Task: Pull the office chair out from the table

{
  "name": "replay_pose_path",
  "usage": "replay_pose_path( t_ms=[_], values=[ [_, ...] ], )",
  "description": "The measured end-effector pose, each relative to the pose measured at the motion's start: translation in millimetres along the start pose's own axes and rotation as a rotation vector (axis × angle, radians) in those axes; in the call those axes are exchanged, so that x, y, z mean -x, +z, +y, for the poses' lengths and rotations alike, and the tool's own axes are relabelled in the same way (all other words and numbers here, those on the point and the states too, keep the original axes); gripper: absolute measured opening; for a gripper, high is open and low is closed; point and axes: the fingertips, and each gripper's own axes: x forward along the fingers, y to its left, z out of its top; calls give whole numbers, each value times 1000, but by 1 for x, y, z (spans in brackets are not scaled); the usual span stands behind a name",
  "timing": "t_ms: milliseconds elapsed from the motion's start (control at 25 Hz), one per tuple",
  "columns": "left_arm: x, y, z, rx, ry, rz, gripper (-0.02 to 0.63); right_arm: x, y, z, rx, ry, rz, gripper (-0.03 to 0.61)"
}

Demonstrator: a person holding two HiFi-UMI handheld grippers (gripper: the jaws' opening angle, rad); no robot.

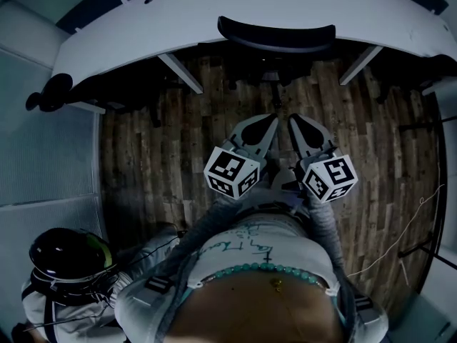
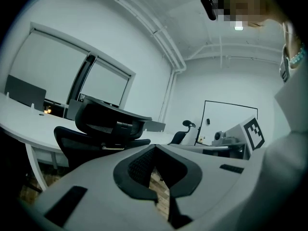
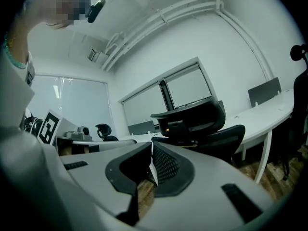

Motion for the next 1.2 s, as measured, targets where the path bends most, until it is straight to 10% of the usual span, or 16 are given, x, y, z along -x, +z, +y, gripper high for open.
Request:
replay_pose_path(
  t_ms=[1200],
  values=[
    [-105,43,55,51,141,-52,11,-88,55,-85,15,186,37,20]
  ],
)
